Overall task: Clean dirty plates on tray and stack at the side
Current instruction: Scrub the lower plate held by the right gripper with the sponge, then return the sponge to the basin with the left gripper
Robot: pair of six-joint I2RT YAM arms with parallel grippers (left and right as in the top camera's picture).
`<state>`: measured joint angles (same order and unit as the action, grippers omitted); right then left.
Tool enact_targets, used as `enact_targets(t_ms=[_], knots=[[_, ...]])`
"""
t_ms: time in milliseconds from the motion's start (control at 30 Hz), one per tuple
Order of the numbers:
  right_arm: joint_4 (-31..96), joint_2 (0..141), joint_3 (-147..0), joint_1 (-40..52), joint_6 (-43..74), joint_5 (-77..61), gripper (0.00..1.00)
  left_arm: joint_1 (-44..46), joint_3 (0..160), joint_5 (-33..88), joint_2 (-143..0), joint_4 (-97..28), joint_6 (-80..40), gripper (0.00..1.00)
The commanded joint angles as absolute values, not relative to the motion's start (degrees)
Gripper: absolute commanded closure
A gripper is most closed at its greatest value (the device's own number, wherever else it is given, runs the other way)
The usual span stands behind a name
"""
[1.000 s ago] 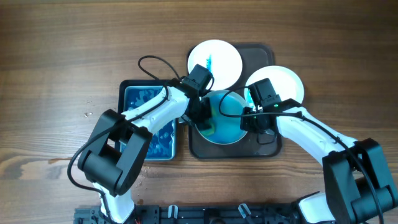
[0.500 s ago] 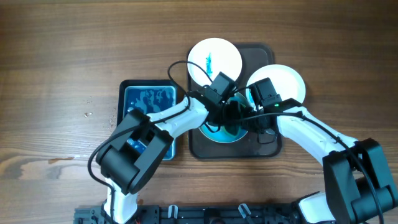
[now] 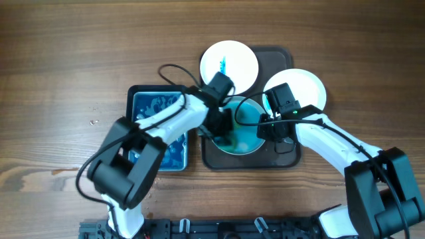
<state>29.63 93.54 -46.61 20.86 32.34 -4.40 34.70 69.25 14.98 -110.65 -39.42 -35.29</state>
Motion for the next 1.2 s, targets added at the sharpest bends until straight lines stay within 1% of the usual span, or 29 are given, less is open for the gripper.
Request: enact_targets(t_ms=[0, 67, 233, 267, 367, 467, 533, 667, 800, 867, 900, 933, 967, 1000, 1033, 1067, 1167], knots=[[30.96, 96.16, -44.99, 21.04, 31.64, -1.06, 0.96, 31.44, 67.72, 0.8, -105.01, -41.43, -30.83, 0.96], [30.94, 96.16, -44.99, 21.04, 31.62, -1.04, 0.96, 31.09, 68.34, 2.59, -101.93, -41.43, -30.39, 0.96], [31.07, 96.16, -44.97, 21.04, 31.59, -1.04, 0.96, 28.4, 69.25, 14.48, -92.18, -42.04, -30.44, 0.96], [31.09, 96.16, -44.99, 21.04, 31.62, -1.04, 0.96, 27.68, 69.25, 14.57, -90.91, -42.78, -30.46, 0.96], [31.05, 96.16, -44.97, 21.04, 31.59, -1.04, 0.96, 24.14, 69.25, 10.59, -87.66, -47.57, -30.41, 0.96], [30.76, 96.16, -44.97, 21.04, 31.46, -1.04, 0.96, 19.92, 69.19, 1.85, -87.37, -54.0, -30.39, 0.96], [30.15, 96.16, -44.99, 21.04, 30.44, -1.02, 0.96, 17.74, 68.31, -2.44, -87.88, -55.75, -30.39, 0.96], [27.31, 96.14, -45.01, 21.04, 23.79, -1.04, 0.96, 14.22, 62.5, -4.19, -88.51, -52.12, -30.15, 0.96], [30.13, 94.67, -47.03, 21.04, 21.96, -4.56, 0.96, 13.32, 55.29, -4.19, -88.84, -44.64, -28.67, 0.95], [32.67, 93.54, -48.97, 21.04, 21.78, -5.28, 0.96, 13.21, 52.9, -4.12, -88.9, -42.17, -28.69, 0.89], [34.35, 92.77, -50.33, 21.04, 21.5, -5.28, 0.96, 13.21, 52.49, -3.88, -88.88, -41.82, -28.69, 0.82], [36.18, 91.83, -51.79, 21.04, 20.88, -5.26, 0.96, 13.21, 52.53, -3.29, -88.88, -41.89, -28.69, 0.69], [38.28, 90.78, -53.36, 21.04, 20.69, -4.6, 0.96, 13.21, 52.75, -2.39, -88.77, -41.98, -28.69, 0.6], [40.38, 89.78, -55.07, 21.06, 19.86, -3.95, 0.96, 13.19, 53.15, -1.43, -88.49, -42.19, -28.69, 0.53], [42.52, 88.9, -56.86, 21.06, 18.74, -3.55, 0.96, 13.06, 53.74, -0.54, -88.12, -42.57, -28.69, 0.38], [45.36, 87.99, -59.48, 21.06, 17.3, -3.2, 0.96, 12.82, 54.72, 0.71, -87.5, -43.29, -28.69, 0.3], [52.12, 87.15, -66.78, 21.52, 15.42, -2.48, 0.96, 11.49, 57.69, 2.83, -85.32, -46.46, -28.71, 0.26]])
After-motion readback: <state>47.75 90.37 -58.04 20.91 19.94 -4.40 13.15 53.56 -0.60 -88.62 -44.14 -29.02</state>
